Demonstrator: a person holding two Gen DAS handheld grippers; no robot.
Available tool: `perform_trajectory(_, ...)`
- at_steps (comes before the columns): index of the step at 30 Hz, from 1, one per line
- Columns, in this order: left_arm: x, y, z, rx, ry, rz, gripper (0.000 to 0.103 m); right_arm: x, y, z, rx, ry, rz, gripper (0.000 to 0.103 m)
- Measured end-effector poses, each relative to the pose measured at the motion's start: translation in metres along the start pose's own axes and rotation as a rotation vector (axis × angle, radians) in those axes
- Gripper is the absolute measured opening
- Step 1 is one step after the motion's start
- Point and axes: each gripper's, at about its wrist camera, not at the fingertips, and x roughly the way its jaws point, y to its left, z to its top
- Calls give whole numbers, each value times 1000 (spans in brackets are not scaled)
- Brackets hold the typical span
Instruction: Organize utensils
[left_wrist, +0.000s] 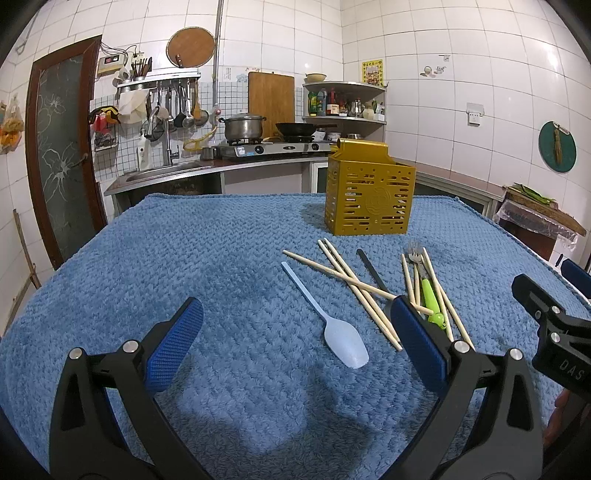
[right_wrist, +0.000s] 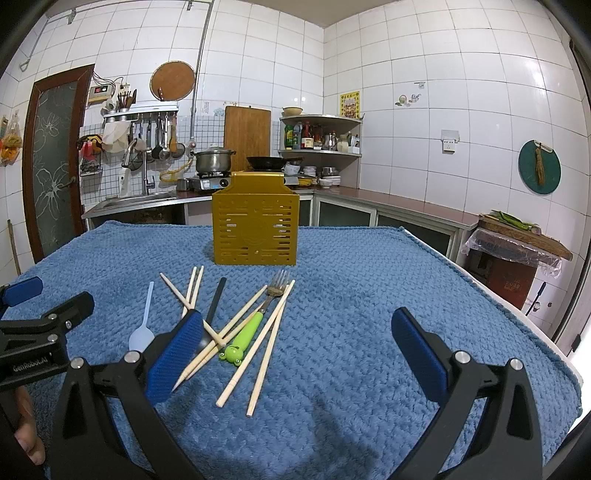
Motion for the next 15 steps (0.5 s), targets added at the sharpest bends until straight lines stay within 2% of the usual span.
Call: perform_trajectory(15,4,2,-1,-14,17,-4,98,3,2,0,7,15,14,99)
